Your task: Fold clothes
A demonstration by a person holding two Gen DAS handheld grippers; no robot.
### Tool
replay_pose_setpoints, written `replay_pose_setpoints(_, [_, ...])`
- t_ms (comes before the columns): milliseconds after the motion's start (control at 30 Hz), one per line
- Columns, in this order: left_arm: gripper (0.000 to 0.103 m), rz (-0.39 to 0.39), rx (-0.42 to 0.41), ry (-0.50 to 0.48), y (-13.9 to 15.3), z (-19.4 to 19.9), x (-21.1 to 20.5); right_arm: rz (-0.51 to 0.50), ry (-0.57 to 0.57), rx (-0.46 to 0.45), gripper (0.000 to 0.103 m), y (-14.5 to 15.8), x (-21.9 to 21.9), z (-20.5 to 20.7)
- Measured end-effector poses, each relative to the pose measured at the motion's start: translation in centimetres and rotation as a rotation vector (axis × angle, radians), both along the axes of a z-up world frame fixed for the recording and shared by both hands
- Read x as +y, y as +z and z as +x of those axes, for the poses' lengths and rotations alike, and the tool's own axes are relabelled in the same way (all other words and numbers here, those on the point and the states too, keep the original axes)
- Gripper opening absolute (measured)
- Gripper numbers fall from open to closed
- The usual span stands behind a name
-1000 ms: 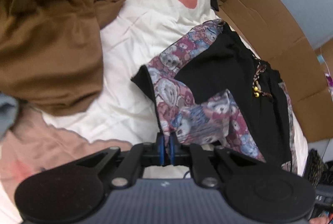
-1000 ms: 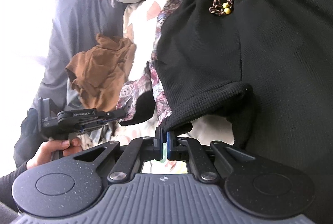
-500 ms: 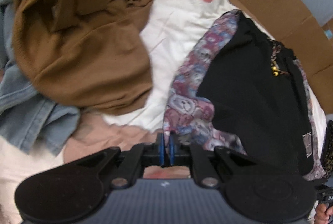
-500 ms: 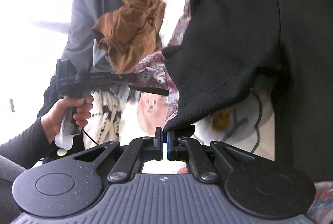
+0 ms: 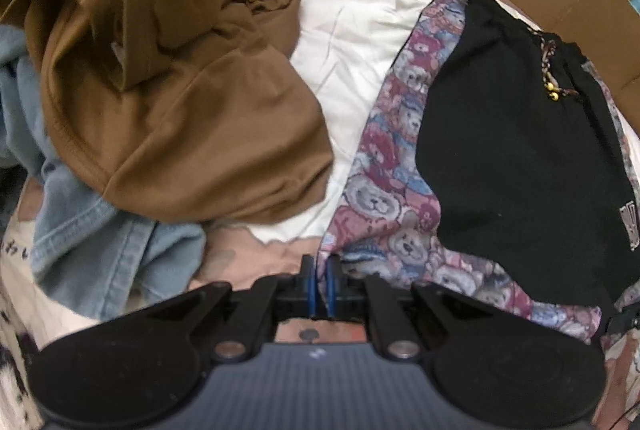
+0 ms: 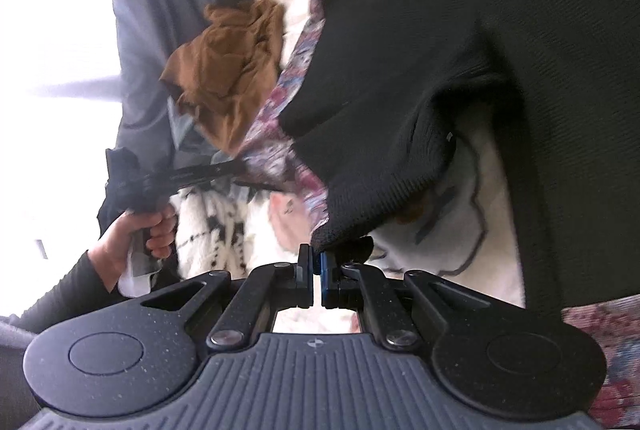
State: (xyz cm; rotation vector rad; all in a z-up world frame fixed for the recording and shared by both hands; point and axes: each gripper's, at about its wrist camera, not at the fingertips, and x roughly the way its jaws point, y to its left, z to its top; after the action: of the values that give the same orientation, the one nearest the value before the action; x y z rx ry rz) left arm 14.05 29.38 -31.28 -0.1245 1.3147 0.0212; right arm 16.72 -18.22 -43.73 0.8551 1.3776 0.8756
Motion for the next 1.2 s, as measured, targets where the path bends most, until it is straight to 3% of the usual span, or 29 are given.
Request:
replay_pose_setpoints(200, [0.006,0.020,0.020,-0.011,-3.9,0.9,-0.4,-0.137,-0.055,0.001,0.000,-2.0,-0.5,1.1])
replay_pose_setpoints(367, [0.006,0.028,0.033,0.012,-5.6,0.6,-0.2,-0.161,-0.056,-0.023,0.002,-2.8,-0.4,1.5])
replay_pose_setpoints(500, [0.006,0.029,0.033,0.018,-5.7,0.1,0.2,-0.166,0.010,-0.087,0.006,-2.4,0.7,1.2])
replay_pose_setpoints(533, [0.006,0.029,0.034,0.019,-5.7,0.0,0.3,-0.174,0.029,-0.107,0.010,-2.3,1.0,1.0])
replay_pose_setpoints(600, [0.006,0.027,0.035,0.024,-5.7,-0.1,0.5,-0.199,0.075,-0.160,0.036,-1.9,1.7,0.7])
replay_pose_setpoints(667, [0.006,0.026,0.034,0.028,-5.9,-0.2,0.5,-0.237,0.128,-0.231,0.039,-1.5,2.8,0.4])
replay_pose_setpoints(933, [0.006,0.022,0.040,0.019,-5.9,-0.4,0.7,-0.251,0.214,-0.350,0.037,-1.2,5.2,0.3])
replay_pose_setpoints(1000, [0.006,0.020,0.045,0.010,-5.7,-0.6,0.7,-0.236,0.238,-0.358,0.015,-1.0,5.4,0.2])
replay_pose_setpoints(1200, [0.006,0.018,0.046,-0.008,-4.5,-1.3,0.6,-0.144,0.277,-0.315,0.005,0.2,5.0,-0.5])
